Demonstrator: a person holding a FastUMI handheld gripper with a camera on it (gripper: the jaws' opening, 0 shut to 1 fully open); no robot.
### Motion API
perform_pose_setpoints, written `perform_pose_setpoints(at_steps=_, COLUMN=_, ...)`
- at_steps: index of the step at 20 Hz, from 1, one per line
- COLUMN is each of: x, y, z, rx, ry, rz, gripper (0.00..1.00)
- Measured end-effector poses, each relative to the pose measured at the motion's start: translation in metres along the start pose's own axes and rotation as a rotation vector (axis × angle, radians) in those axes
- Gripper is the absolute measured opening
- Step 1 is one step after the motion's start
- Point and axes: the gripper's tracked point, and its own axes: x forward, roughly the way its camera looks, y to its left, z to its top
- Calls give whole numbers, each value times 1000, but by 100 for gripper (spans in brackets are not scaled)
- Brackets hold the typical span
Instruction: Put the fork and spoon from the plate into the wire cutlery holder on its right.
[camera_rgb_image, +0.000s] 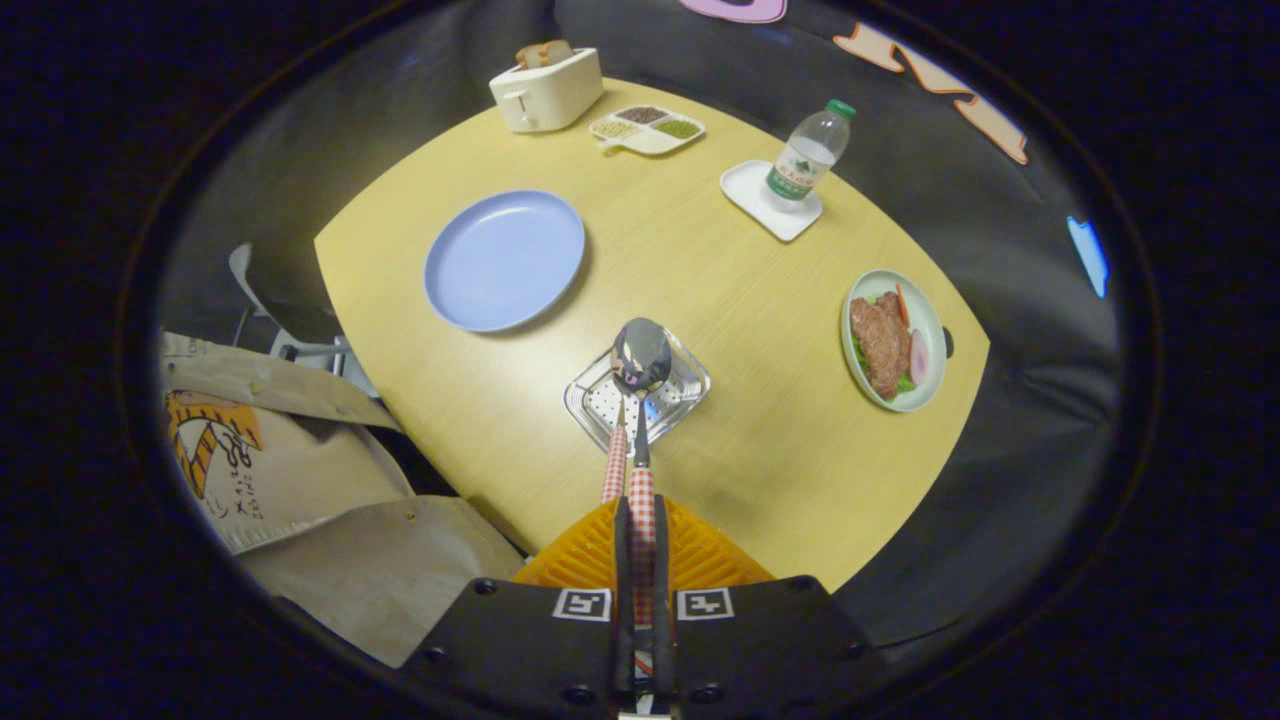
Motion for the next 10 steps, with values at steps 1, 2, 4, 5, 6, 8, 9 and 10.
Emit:
perform_pose_setpoints(at_steps=1, x=3, y=-1, z=-2, rx=-13, ry=22, rz=7, gripper=10)
perform_pose_setpoints(at_steps=2, x=6, y=-2, z=-5, rx=-25, ry=42, rz=15, gripper=10)
perform_pose_setpoints(at_steps=4, x=13, y=-10, z=-8, rx=-40, ry=82, rz=31, gripper=10)
perform_pose_setpoints(at_steps=5, x=16, y=-15, z=-7, rx=-47, ry=100, rz=30, gripper=10)
perform_pose_setpoints(at_steps=6, x=20, y=-17, z=-9, rx=-51, ry=121, rz=36, gripper=10)
perform_pose_setpoints(at_steps=8, x=26, y=-18, z=-10, rx=-60, ry=159, rz=49, gripper=10)
perform_pose_setpoints(at_steps=9, x=28, y=-20, z=-9, rx=-69, ry=174, rz=50, gripper=10)
perform_pose_setpoints(at_steps=10, x=31, y=-21, z=-10, rx=-72, ry=187, rz=52, gripper=10)
